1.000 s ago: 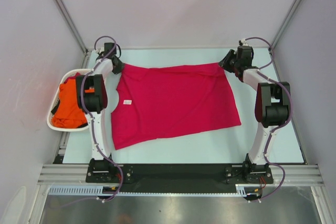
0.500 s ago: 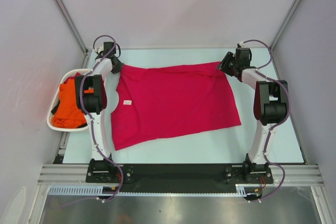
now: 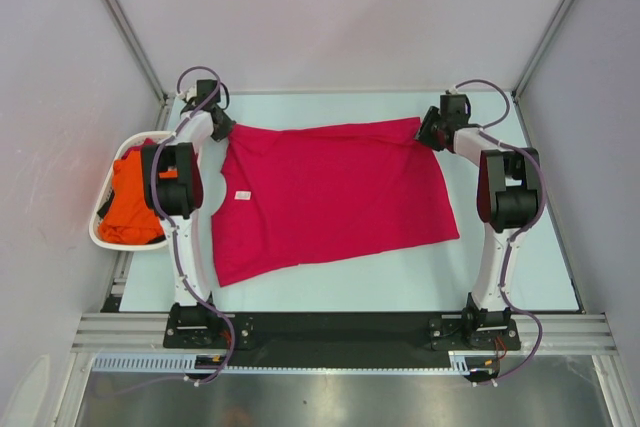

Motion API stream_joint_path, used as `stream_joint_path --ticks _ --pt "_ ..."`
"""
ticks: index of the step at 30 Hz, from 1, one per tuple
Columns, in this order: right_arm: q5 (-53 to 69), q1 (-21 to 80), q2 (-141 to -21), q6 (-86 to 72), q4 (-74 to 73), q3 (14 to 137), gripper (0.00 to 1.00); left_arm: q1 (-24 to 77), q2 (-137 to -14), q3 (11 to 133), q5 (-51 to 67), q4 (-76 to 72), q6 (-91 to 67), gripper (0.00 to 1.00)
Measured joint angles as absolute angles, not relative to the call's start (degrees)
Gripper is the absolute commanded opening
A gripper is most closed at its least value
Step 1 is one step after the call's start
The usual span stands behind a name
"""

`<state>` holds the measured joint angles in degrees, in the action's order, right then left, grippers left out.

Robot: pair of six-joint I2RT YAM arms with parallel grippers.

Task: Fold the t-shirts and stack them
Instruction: Grap the side of the flattened tshirt furthest away from the robot with both arms

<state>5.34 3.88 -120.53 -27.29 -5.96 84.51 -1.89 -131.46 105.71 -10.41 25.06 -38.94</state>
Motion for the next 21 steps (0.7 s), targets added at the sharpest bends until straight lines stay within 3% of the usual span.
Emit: stream_joint_path --ticks 16,19,21 --pt "-1.65 4.78 -124.18 -26.46 -10.2 89.45 0.39 -1.89 -131.46 105.71 -10.41 25.02 -38.5 0.0" --pt "-2.2 5.13 -125.03 -26.11 -10.52 90.41 0.35 -1.89 -131.46 105.71 -10.41 25.02 -38.5 0.0" --pt "-2.31 5.37 -125.49 -25.87 -10.48 90.89 0.27 -1.89 -131.46 105.71 -10.41 25.02 -38.48 0.0"
